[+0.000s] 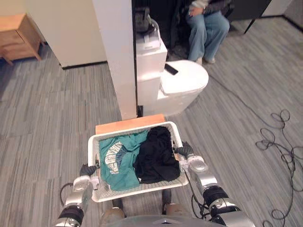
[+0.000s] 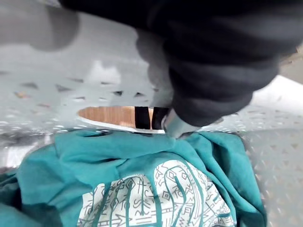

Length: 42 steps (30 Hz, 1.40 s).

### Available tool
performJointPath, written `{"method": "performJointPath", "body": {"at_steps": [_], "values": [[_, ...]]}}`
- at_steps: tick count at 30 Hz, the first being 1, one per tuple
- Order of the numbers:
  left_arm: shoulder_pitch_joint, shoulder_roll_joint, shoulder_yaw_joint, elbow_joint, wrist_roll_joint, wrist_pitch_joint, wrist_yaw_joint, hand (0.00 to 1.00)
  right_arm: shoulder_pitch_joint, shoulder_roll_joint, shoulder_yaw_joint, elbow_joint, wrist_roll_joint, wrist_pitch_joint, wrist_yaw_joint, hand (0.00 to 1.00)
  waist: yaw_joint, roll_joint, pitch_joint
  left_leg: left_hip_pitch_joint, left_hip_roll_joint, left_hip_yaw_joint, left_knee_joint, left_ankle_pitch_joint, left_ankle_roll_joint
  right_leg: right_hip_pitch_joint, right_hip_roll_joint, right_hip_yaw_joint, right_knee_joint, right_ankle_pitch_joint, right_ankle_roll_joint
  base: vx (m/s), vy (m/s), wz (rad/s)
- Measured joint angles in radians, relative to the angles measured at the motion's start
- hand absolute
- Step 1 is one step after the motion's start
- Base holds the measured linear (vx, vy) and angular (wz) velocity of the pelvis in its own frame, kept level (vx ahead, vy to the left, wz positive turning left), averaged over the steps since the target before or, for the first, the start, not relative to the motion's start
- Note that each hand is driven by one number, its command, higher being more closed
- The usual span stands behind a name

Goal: Pick up the laundry basket with both hands and put the clothes into the washing machine.

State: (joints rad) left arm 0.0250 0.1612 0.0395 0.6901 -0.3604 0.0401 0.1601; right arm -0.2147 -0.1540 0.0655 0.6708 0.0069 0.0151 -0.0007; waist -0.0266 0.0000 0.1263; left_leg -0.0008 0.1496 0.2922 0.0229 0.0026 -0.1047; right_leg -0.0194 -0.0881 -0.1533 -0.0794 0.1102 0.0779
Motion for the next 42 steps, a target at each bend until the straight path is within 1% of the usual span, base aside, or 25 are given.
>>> {"method": "performJointPath", "body": {"at_steps": [3,4,7,8,9,10,12,13,15,17,21,23,26,28,29,30,31,32,33,34,35,36,38,41,42], "values": [[0.063,-0.024,0.004,-0.047,-0.012,-0.003,0.001,1.00,0.033,-0.003,0.000,-0.028,0.024,-0.009,0.000,1.00,0.010,0.024,-0.008,-0.094,0.066,-0.035,0.230,-0.112,-0.001,0.003,0.031,-0.001,0.037,-0.022,-0.015,-0.07,-0.030,0.02],[0.075,-0.032,0.003,-0.047,-0.019,-0.004,0.002,1.00,0.048,-0.006,-0.001,-0.028,0.027,-0.009,0.000,1.00,0.012,0.036,-0.012,-0.117,0.084,-0.065,0.293,-0.121,-0.001,0.002,0.051,-0.017,0.067,-0.033,-0.026,-0.07,-0.036,0.22],[0.071,-0.026,-0.002,-0.047,-0.021,-0.004,0.004,1.00,0.055,0.001,-0.011,-0.026,0.027,-0.010,-0.001,1.00,0.016,0.037,-0.011,-0.124,0.068,-0.131,0.304,-0.056,-0.024,-0.023,0.036,-0.028,0.163,-0.084,-0.041,-0.10,-0.032,0.32],[0.073,-0.031,-0.001,-0.050,-0.030,-0.006,0.005,1.00,0.055,0.009,-0.021,-0.027,0.027,-0.012,-0.002,1.00,0.017,0.030,-0.009,-0.122,0.049,-0.161,0.343,-0.084,-0.022,-0.035,0.011,-0.026,0.177,-0.090,-0.039,-0.18,0.014,-0.12],[0.081,-0.043,0.000,-0.058,-0.031,-0.017,0.007,1.00,0.057,0.015,-0.035,-0.028,0.027,-0.014,-0.002,1.00,0.028,0.039,-0.007,-0.135,0.026,-0.206,0.509,-0.166,-0.026,-0.040,0.008,-0.010,0.188,-0.087,-0.042,-0.16,0.044,-0.27],[0.086,-0.045,-0.001,-0.058,-0.031,-0.017,0.007,1.00,0.060,0.015,-0.037,-0.028,0.027,-0.015,-0.002,1.00,0.027,0.052,-0.011,-0.124,0.012,-0.224,0.555,-0.200,-0.033,-0.041,0.011,0.000,0.191,-0.083,-0.040,-0.13,0.054,-0.44],[0.090,-0.048,-0.002,-0.058,-0.031,-0.017,0.007,1.00,0.093,0.018,-0.040,-0.048,0.028,-0.022,-0.001,1.00,0.012,0.090,-0.024,-0.055,0.000,-0.248,0.458,-0.293,-0.018,-0.063,0.034,0.035,0.195,-0.068,-0.023,-0.13,0.132,-0.40],[0.083,-0.042,-0.003,-0.055,-0.030,-0.017,0.007,1.00,0.108,0.027,-0.048,-0.063,0.028,-0.023,-0.002,1.00,-0.003,0.088,-0.026,-0.029,-0.020,-0.251,0.381,-0.311,0.004,-0.096,0.026,0.058,0.209,-0.058,-0.013,-0.18,0.192,-0.39],[0.088,-0.023,-0.013,-0.052,-0.029,-0.017,0.007,1.00,0.135,0.049,-0.064,-0.069,0.028,-0.020,-0.003,1.00,-0.009,0.024,-0.014,-0.017,-0.075,-0.211,0.300,-0.270,0.030,-0.136,-0.004,0.120,0.209,-0.040,0.006,-0.16,0.133,-0.49],[0.089,-0.022,-0.044,-0.050,-0.022,-0.013,0.006,1.00,0.171,0.058,-0.095,-0.070,0.028,-0.020,-0.003,1.00,-0.016,-0.005,0.002,-0.020,-0.105,-0.175,0.287,-0.255,0.050,-0.156,-0.017,0.174,0.178,-0.029,0.020,-0.13,0.141,-0.56],[0.085,-0.020,-0.048,-0.051,0.021,-0.012,-0.013,1.00,0.243,0.073,-0.124,-0.134,0.029,-0.022,-0.002,1.00,-0.033,-0.018,0.007,-0.016,-0.104,-0.063,0.308,-0.264,0.071,-0.161,-0.016,0.226,0.110,-0.018,0.028,-0.05,0.122,-0.81],[0.086,-0.025,-0.041,-0.062,0.023,-0.013,-0.015,1.00,0.236,0.071,-0.128,-0.138,0.027,-0.020,-0.003,1.00,-0.024,0.009,0.006,-0.007,-0.038,0.055,0.293,-0.253,0.098,-0.209,-0.016,0.084,0.161,-0.066,-0.020,-0.05,0.039,-1.43],[0.105,-0.024,-0.038,-0.076,0.023,-0.014,-0.015,1.00,0.240,0.079,-0.128,-0.138,0.026,-0.021,-0.002,1.00,-0.009,0.013,0.009,0.045,0.014,0.159,0.269,-0.247,0.088,-0.209,-0.053,-0.127,0.414,-0.103,-0.080,0.09,0.000,-1.14],[0.126,-0.020,-0.035,-0.082,0.023,-0.018,-0.016,1.00,0.252,0.090,-0.127,-0.136,0.024,-0.023,-0.002,1.00,-0.010,-0.029,-0.016,0.067,0.011,0.225,0.263,-0.248,0.081,-0.166,-0.088,-0.171,0.412,-0.150,-0.059,0.08,-0.076,-1.16],[0.119,-0.025,-0.016,-0.077,0.023,-0.017,-0.016,1.00,0.242,0.085,-0.122,-0.124,0.023,-0.023,-0.001,1.00,-0.021,-0.038,-0.024,0.075,0.004,0.260,0.233,-0.234,0.061,-0.176,-0.043,-0.152,0.351,-0.111,-0.063,0.07,-0.092,-1.13],[0.115,-0.033,-0.016,-0.077,0.023,-0.017,-0.017,1.00,0.233,0.074,-0.121,-0.112,0.024,-0.029,-0.001,1.00,-0.028,-0.024,-0.027,0.075,0.005,0.266,0.209,-0.220,0.062,-0.175,-0.019,-0.139,0.304,-0.071,-0.068,0.03,-0.075,-1.49],[0.115,-0.048,-0.017,-0.078,0.023,-0.018,-0.017,1.00,0.198,0.058,-0.120,-0.094,0.025,-0.033,-0.001,1.00,-0.035,-0.010,-0.026,0.082,0.002,0.301,0.163,-0.199,0.061,-0.174,0.026,-0.114,0.196,0.012,-0.060,0.00,-0.065,-1.21],[0.120,-0.047,-0.016,-0.081,0.022,-0.018,-0.018,1.00,0.191,0.061,-0.119,-0.093,0.025,-0.032,-0.001,1.00,-0.031,-0.017,-0.026,0.093,-0.001,0.338,0.144,-0.193,0.051,-0.166,0.023,-0.120,0.140,-0.039,-0.052,-0.03,-0.090,-1.65],[0.105,-0.055,-0.004,-0.066,0.021,-0.017,-0.018,1.00,0.178,0.054,-0.120,-0.078,0.024,-0.032,-0.003,1.00,-0.032,0.002,-0.020,0.111,0.010,0.409,0.112,-0.178,0.046,-0.180,0.003,-0.241,0.140,-0.089,-0.047,-0.06,-0.076,-1.45],[0.103,-0.060,-0.014,-0.067,0.021,-0.017,-0.018,1.00,0.171,0.041,-0.122,-0.060,0.025,-0.030,-0.002,1.00,-0.035,0.018,-0.019,0.123,0.030,0.451,0.097,-0.173,0.028,-0.185,-0.015,-0.328,0.165,-0.096,-0.077,-0.04,-0.111,-1.58],[0.103,-0.052,-0.016,-0.061,0.021,-0.015,-0.018,1.00,0.176,0.047,-0.121,-0.059,0.025,-0.028,-0.002,1.00,-0.033,0.007,-0.023,0.141,0.028,0.494,0.105,-0.181,0.002,-0.176,-0.032,-0.389,0.151,-0.076,-0.080,0.02,-0.117,-1.34],[0.094,-0.048,-0.019,-0.036,0.018,-0.016,-0.018,1.00,0.179,0.053,-0.118,-0.059,0.024,-0.025,-0.003,1.00,-0.034,-0.006,-0.023,0.161,0.020,0.512,0.111,-0.182,-0.007,-0.165,-0.024,-0.378,0.114,0.028,-0.090,0.05,-0.135,-0.98],[0.061,-0.048,-0.040,-0.006,0.018,-0.016,-0.018,1.00,0.185,0.036,-0.128,-0.059,0.025,-0.020,-0.008,1.00,-0.038,0.007,-0.027,0.162,0.038,0.474,0.113,-0.186,-0.016,-0.154,0.011,-0.363,0.081,0.040,-0.107,0.06,-0.124,-0.54],[0.029,-0.054,-0.057,0.004,0.018,-0.014,-0.018,1.00,0.192,0.030,-0.146,-0.070,0.026,-0.022,-0.018,1.00,-0.048,0.021,-0.029,0.163,0.110,0.453,0.154,-0.235,-0.071,-0.155,0.086,-0.351,0.073,-0.008,-0.112,0.00,-0.010,-0.44],[0.031,-0.067,-0.063,0.012,0.016,-0.013,-0.015,1.00,0.202,0.022,-0.148,-0.074,0.026,-0.027,-0.027,1.00,-0.039,0.077,-0.030,0.160,0.192,0.474,0.187,-0.260,-0.085,-0.161,0.126,-0.353,0.141,-0.077,-0.145,0.06,-0.021,-0.28]]}}
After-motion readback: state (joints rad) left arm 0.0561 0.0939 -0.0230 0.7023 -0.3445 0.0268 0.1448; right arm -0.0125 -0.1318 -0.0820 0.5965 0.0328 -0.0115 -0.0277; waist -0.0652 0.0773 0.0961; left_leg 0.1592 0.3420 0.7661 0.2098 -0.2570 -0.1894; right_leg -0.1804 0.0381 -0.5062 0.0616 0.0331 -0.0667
